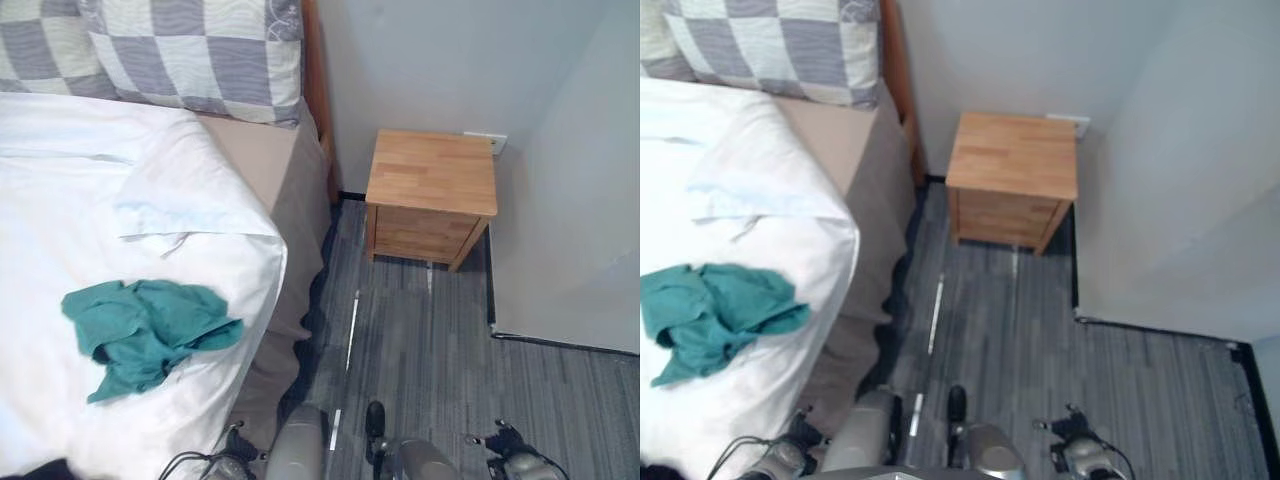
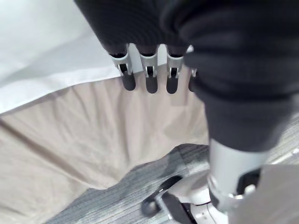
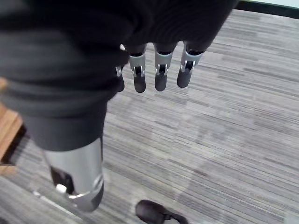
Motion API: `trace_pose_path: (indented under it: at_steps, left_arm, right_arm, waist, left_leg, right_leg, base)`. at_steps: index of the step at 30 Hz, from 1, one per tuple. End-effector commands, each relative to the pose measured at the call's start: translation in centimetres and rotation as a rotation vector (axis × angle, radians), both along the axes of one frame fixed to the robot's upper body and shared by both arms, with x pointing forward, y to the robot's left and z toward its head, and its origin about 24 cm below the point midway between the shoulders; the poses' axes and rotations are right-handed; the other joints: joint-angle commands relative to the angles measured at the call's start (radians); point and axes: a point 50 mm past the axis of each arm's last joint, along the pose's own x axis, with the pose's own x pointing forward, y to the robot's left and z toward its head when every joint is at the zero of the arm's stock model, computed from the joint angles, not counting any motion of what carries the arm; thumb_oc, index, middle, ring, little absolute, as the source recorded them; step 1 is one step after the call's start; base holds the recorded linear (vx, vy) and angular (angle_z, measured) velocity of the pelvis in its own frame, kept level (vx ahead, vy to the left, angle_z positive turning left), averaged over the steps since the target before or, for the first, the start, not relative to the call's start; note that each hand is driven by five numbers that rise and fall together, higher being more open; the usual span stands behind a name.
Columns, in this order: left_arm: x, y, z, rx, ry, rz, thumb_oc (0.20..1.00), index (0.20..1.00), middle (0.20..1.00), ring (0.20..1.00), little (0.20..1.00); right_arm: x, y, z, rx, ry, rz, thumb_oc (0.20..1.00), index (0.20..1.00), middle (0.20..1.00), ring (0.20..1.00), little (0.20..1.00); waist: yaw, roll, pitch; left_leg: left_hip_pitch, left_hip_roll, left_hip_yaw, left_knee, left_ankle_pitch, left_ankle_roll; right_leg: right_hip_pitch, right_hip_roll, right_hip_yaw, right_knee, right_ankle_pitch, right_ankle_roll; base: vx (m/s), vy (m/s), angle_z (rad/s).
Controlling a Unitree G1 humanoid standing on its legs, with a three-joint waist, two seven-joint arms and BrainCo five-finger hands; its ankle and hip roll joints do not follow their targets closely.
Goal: Tidy up the quilt and then pick up the clothes from the bed and put them into the laundry hamper.
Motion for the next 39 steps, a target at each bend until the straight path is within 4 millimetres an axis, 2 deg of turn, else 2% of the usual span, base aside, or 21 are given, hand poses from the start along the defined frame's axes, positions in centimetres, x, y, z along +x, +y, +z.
trace_pose_path:
  at_steps: [1,4,6,9,10,11,12,15,18,19,21,22,23,24,26,28,33,34,35,36,39]
  left_arm:
    - [3.9,-1.0,1.2,-0.005,-0.133,-0.010,1.000,1.000,1.000,1.000,1.000]
    - [3.7,-1.3,1.0,-0.012,-0.131,-0.013,1.000,1.000,1.000,1.000,1.000]
    - [3.5,-1.6,0.9,-0.024,-0.128,-0.004,1.000,1.000,1.000,1.000,1.000]
    - [3.6,-1.7,1.0,-0.028,-0.134,-0.019,1.000,1.000,1.000,1.000,1.000]
    - [3.6,-1.5,1.0,-0.023,-0.135,-0.026,1.000,1.000,1.000,1.000,1.000]
    - [3.6,-1.5,1.0,-0.023,-0.135,-0.026,1.000,1.000,1.000,1.000,1.000]
    - [3.4,-1.1,1.1,-0.011,-0.138,-0.026,1.000,1.000,1.000,1.000,1.000]
    - [2.7,-0.4,1.0,-0.003,-0.126,0.000,1.000,1.000,1.000,1.000,1.000]
    - [2.0,0.1,0.8,0.001,-0.100,0.020,1.000,1.000,1.000,1.000,1.000]
    - [1.4,0.7,0.7,0.012,-0.077,0.025,1.000,1.000,1.000,1.000,1.000]
    - [1.2,1.0,0.7,0.019,-0.068,0.024,1.000,1.000,1.000,1.000,1.000]
    - [0.3,1.8,0.6,0.036,-0.032,0.028,1.000,1.000,1.000,1.000,1.000]
    - [0.2,2.2,0.7,0.048,-0.028,0.029,1.000,1.000,1.000,1.000,1.000]
    - [0.2,2.2,0.7,0.048,-0.028,0.029,1.000,1.000,1.000,1.000,1.000]
    - [-0.4,3.0,0.8,0.070,-0.019,0.036,1.000,1.000,1.000,1.000,1.000]
    - [-1.9,3.8,0.7,0.077,-0.003,0.089,1.000,1.000,1.000,1.000,1.000]
    - [-2.4,4.1,0.8,0.076,-0.037,0.203,1.000,1.000,1.000,1.000,1.000]
    - [-2.5,3.8,0.6,0.070,-0.035,0.209,1.000,1.000,1.000,1.000,1.000]
    - [-1.8,3.2,0.6,0.062,-0.045,0.191,1.000,1.000,1.000,1.000,1.000]
    - [-0.7,2.9,0.8,0.065,-0.059,0.134,1.000,1.000,1.000,1.000,1.000]
    - [0.2,2.6,1.0,0.057,-0.073,0.080,1.000,1.000,1.000,1.000,1.000]
  right_arm:
    - [-0.4,-1.8,0.6,-0.066,-0.023,0.024,1.000,1.000,1.000,1.000,1.000]
    - [-0.4,-2.0,0.8,-0.071,-0.038,0.006,1.000,1.000,1.000,1.000,1.000]
    - [-0.4,-1.7,0.7,-0.070,-0.042,0.012,1.000,1.000,1.000,1.000,1.000]
    - [-0.4,-1.5,0.7,-0.060,-0.053,-0.008,1.000,1.000,1.000,1.000,1.000]
    - [0.8,-1.5,1.3,-0.066,-0.098,0.003,1.000,1.000,1.000,1.000,1.000]
    - [0.8,-1.5,1.3,-0.066,-0.098,0.003,1.000,1.000,1.000,1.000,1.000]
    - [3.4,-2.3,3.2,-0.122,-0.218,0.020,1.000,1.000,1.000,1.000,1.000]
    - [6.0,-4.6,5.9,-0.177,-0.352,-0.037,1.000,1.000,1.000,1.000,1.000]
    - [7.8,-6.3,8.1,-0.251,-0.430,-0.039,1.000,1.000,1.000,1.000,1.000]
    - [9.9,-7.6,11.5,-0.336,-0.564,-0.001,1.000,1.000,1.000,1.000,1.000]
    - [10.6,-8.1,13.1,-0.377,-0.622,0.018,1.000,1.000,1.000,1.000,1.000]
    - [12.0,-8.7,16.8,-0.489,-0.747,0.100,1.000,1.000,1.000,1.000,1.000]
    - [12.7,-8.6,18.4,-0.520,-0.803,0.135,1.000,1.000,1.000,1.000,1.000]
    - [12.7,-8.6,18.4,-0.520,-0.803,0.135,1.000,1.000,1.000,1.000,1.000]
    - [14.2,-7.9,21.5,-0.549,-0.922,0.189,1.000,1.000,1.000,1.000,1.000]
    - [16.7,-5.8,25.9,-0.587,-1.061,0.343,1.000,1.000,1.000,1.000,1.000]
    - [19.2,-3.3,30.0,-0.614,-1.166,0.480,1.000,1.000,1.000,1.000,1.000]
    - [19.6,-3.1,30.8,-0.632,-1.174,0.503,1.000,1.000,1.000,1.000,1.000]
    - [19.8,-3.2,31.8,-0.664,-1.182,0.519,1.000,1.000,1.000,1.000,1.000]
    - [19.5,-3.7,32.3,-0.710,-1.171,0.534,1.000,1.000,1.000,1.000,1.000]
    - [19.4,-4.3,34.0,-0.791,-1.184,0.550,1.000,1.000,1.000,1.000,1.000]
  waist:
    - [0.003,0.051,-0.012]
    - [-0.009,0.064,-0.028]
    - [-0.009,0.070,-0.049]
    - [-0.009,0.072,-0.050]
    - [-0.012,0.075,-0.029]
    - [-0.012,0.074,-0.029]
    - [-0.015,0.092,-0.006]
    - [-0.022,0.085,-0.001]
    - [-0.021,0.079,-0.003]
    - [-0.028,0.075,-0.002]
    - [-0.035,0.074,-0.001]
    - [-0.044,0.069,0.001]
    - [-0.040,0.060,0.000]
    - [-0.046,0.061,0.001]
    - [-0.031,0.034,-0.011]
    - [-0.004,0.024,-0.032]
    - [0.036,0.020,-0.040]
    - [0.035,0.028,-0.040]
    - [0.037,0.025,-0.026]
    - [0.022,0.019,-0.016]
    - [0.002,0.034,-0.016]
  left_leg:
    - [0.237,0.024,0.095,-0.431,-0.035,0.034]
    - [0.261,0.052,0.220,-0.471,-0.010,0.032]
    - [0.304,0.032,0.217,-0.523,-0.008,0.044]
    - [0.353,0.011,0.196,-0.568,-0.016,0.069]
    - [0.381,-0.001,0.171,-0.585,-0.018,0.093]
    - [0.381,-0.001,0.171,-0.585,-0.018,0.093]
    - [0.420,0.003,0.111,-0.622,-0.015,0.106]
    - [0.434,-0.021,0.017,-0.634,-0.023,0.102]
    - [0.437,-0.030,-0.042,-0.635,-0.033,0.095]
    - [0.449,-0.033,-0.118,-0.634,-0.059,0.085]
    - [0.454,-0.033,-0.156,-0.632,-0.067,0.076]
    - [0.481,-0.026,-0.235,-0.619,-0.098,0.058]
    - [0.485,-0.025,-0.256,-0.613,-0.102,0.046]
    - [0.484,-0.025,-0.263,-0.611,-0.102,0.046]
    - [0.481,-0.026,-0.304,-0.602,-0.116,0.033]
    - [0.488,0.032,-0.352,-0.604,-0.120,0.003]
    - [0.437,0.095,-0.386,-0.591,-0.083,-0.036]
    - [0.419,0.114,-0.359,-0.590,-0.075,-0.042]
    - [0.344,0.116,-0.234,-0.568,-0.025,-0.045]
    - [0.298,0.125,0.005,-0.524,-0.021,-0.019]
    - [0.264,0.131,0.221,-0.478,-0.007,-0.010]
  right_leg:
    - [0.011,-0.094,-0.003,-0.026,-0.062,0.132]
    - [0.030,-0.105,-0.033,-0.025,-0.073,0.139]
    - [0.030,-0.109,-0.049,0.011,-0.090,0.149]
    - [-0.020,-0.125,-0.067,0.210,-0.103,0.185]
    - [-0.089,-0.146,-0.054,0.377,-0.044,0.234]
    - [-0.090,-0.147,-0.054,0.378,-0.045,0.234]
    - [-0.184,-0.122,-0.007,0.529,-0.031,0.216]
    - [-0.207,-0.074,0.056,0.416,-0.088,0.187]
    - [-0.206,-0.087,0.101,0.253,-0.063,0.190]
    - [-0.226,-0.117,0.190,0.142,-0.026,0.209]
    - [-0.233,-0.138,0.233,0.095,-0.003,0.219]
    - [-0.242,-0.155,0.321,0.070,0.016,0.235]
    - [-0.242,-0.166,0.327,0.074,0.026,0.240]
    - [-0.238,-0.169,0.320,0.074,0.024,0.240]
    - [-0.180,-0.220,0.257,0.036,0.030,0.244]
    - [-0.143,-0.185,0.241,0.039,0.013,0.246]
    - [-0.121,-0.154,0.191,0.030,-0.020,0.208]
    - [-0.096,-0.153,0.153,0.019,-0.043,0.199]
    - [-0.063,-0.179,0.087,0.000,-0.058,0.195]
    - [-0.035,-0.194,0.005,-0.006,-0.070,0.192]
    - [-0.039,-0.199,-0.084,-0.004,-0.073,0.175]
  base:
    - [0.32,0.294,-0.46]
    - [0.17,0.171,-0.19]
    - [0.23,0.198,-0.17]
    - [0.11,0.122,0.46]
    - [0.09,0.121,1.11]
    - [0.15,0.133,1.34]
    - [0.13,0.070,0.95]
    - [0.17,-0.020,1.34]
    - [0.26,-0.186,1.57]
    - [0.34,-0.237,1.03]
    - [0.33,-0.249,1.62]
    - [0.29,-0.279,2.12]
    - [0.30,-0.279,1.49]
    - [0.15,-0.203,1.01]
    - [0.15,-0.283,1.30]
    - [0.25,-0.534,1.68]
    - [0.11,-0.301,0.42]
    - [0.10,-0.281,0.65]
    - [0.03,-0.356,1.60]
    - [-0.06,-0.317,2.00]
    - [-0.08,-0.173,1.89]
